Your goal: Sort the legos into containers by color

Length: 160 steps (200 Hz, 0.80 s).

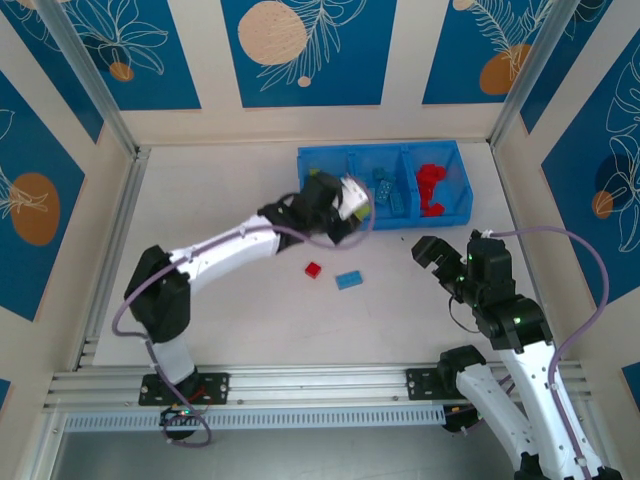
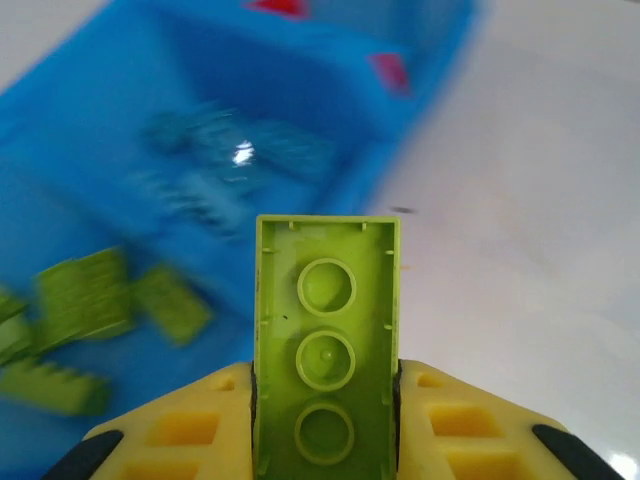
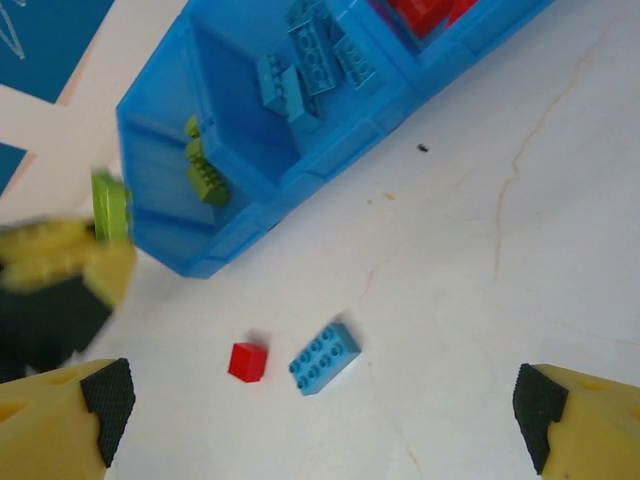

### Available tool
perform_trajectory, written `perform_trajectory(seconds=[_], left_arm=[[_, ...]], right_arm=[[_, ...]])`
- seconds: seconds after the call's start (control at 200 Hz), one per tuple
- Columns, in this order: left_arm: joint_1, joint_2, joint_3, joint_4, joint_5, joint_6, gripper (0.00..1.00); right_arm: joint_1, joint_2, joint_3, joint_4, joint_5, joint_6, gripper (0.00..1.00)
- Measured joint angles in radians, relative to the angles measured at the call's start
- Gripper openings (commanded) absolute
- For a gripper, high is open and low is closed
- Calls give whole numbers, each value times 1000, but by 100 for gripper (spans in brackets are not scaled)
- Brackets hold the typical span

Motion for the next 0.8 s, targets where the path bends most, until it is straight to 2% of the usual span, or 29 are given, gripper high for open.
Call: perform_trajectory(seconds=[0.12, 0.205, 0.3, 0.37, 0.475, 0.64, 0.8], left_arm=[[111, 141, 161, -50, -37, -63, 34], [171, 294, 360, -136, -37, -92, 36], [211, 468, 602, -216, -40, -96, 50], [228, 571, 757, -273, -48, -98, 63], [238, 644, 877, -331, -55, -97, 66], [238, 606, 846, -343, -50, -96, 65], [224, 304, 411, -220, -11, -125, 65]], right_arm=[[0, 8, -2, 5, -39, 4, 99], [0, 13, -2, 3, -54, 5, 99], [0, 13, -2, 3, -74, 12, 98], [0, 13, -2, 3, -88, 17, 98], [0, 13, -2, -2, -103, 22, 97], [0, 13, -3, -4, -121, 31, 95], [2, 29, -23, 9, -139, 29, 96]])
